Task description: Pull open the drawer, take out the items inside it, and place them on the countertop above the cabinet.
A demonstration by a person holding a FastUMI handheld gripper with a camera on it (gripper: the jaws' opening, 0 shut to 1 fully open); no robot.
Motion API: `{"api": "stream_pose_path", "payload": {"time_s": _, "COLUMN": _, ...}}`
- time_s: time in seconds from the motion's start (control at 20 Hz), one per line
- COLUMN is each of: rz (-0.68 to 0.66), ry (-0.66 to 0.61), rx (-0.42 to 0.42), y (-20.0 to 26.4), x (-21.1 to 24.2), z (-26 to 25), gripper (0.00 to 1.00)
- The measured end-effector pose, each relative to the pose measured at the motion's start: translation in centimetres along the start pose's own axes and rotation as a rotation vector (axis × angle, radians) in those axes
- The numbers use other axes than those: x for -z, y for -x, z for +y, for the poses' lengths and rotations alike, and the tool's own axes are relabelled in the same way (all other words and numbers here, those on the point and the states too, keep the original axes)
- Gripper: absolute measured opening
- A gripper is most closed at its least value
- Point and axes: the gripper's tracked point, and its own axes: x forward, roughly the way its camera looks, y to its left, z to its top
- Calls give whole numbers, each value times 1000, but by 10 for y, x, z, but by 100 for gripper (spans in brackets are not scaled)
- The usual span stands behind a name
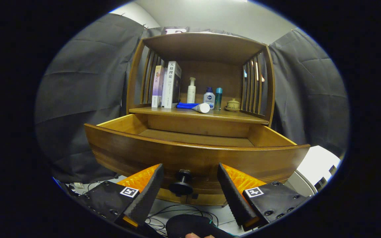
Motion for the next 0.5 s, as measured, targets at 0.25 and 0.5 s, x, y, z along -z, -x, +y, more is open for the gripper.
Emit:
{"api": "stream_pose_path", "payload": {"time_s": 0.25, "rz": -9, "ry": 23, "rx": 56, "y": -6, "x": 4, "z": -5, "gripper": 98}}
{"api": "stream_pose_path", "payload": {"time_s": 0.5, "rz": 9, "ry": -32, "rx": 79, "y": -13, "x": 4, "z": 0, "gripper": 98}}
